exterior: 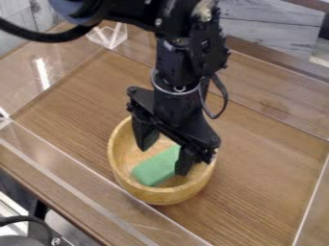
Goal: Put the green block in the brown bowl
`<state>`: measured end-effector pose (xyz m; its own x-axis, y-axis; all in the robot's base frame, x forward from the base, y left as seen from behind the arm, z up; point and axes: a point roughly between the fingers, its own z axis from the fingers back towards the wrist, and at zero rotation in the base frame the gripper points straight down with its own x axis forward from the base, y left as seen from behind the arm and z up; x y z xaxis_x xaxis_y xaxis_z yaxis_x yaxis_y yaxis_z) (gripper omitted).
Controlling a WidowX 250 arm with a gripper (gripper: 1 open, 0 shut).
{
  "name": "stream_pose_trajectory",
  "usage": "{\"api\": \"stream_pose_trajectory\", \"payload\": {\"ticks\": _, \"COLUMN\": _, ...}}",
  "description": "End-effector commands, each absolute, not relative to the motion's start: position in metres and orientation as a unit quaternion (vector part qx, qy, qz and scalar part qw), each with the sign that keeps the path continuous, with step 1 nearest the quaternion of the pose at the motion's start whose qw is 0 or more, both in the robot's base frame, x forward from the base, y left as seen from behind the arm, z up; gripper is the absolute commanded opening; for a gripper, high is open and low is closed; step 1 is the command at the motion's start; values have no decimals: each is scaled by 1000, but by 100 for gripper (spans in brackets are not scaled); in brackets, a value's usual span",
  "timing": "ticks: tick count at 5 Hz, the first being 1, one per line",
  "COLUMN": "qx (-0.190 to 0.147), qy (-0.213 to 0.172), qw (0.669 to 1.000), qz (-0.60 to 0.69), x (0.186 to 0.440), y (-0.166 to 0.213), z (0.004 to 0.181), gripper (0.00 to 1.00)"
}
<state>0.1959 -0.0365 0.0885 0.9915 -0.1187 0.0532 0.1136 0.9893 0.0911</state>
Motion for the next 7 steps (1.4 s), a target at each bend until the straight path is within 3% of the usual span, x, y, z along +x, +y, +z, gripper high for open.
{"api": "stream_pose_trajectory", "payload": {"ticks": 1, "qx": 33, "qy": -53, "qw": 992, "qz": -105, "x": 202, "y": -42, "z": 107, "gripper": 100}}
{"api": "stream_pose_trajectory", "payload": {"ticks": 3, "qx": 26, "qy": -61, "qw": 992, "qz": -108, "x": 195, "y": -46, "z": 98, "gripper": 100}}
{"api": "stream_pose_trajectory", "payload": {"ticks": 5, "qx": 23, "qy": -64, "qw": 994, "qz": -87, "x": 219, "y": -28, "z": 101, "gripper": 100}}
{"api": "stream_pose_trajectory", "payload": {"ticks": 7, "qx": 12, "qy": -77, "qw": 992, "qz": -103, "x": 225, "y": -7, "z": 127, "gripper": 100}}
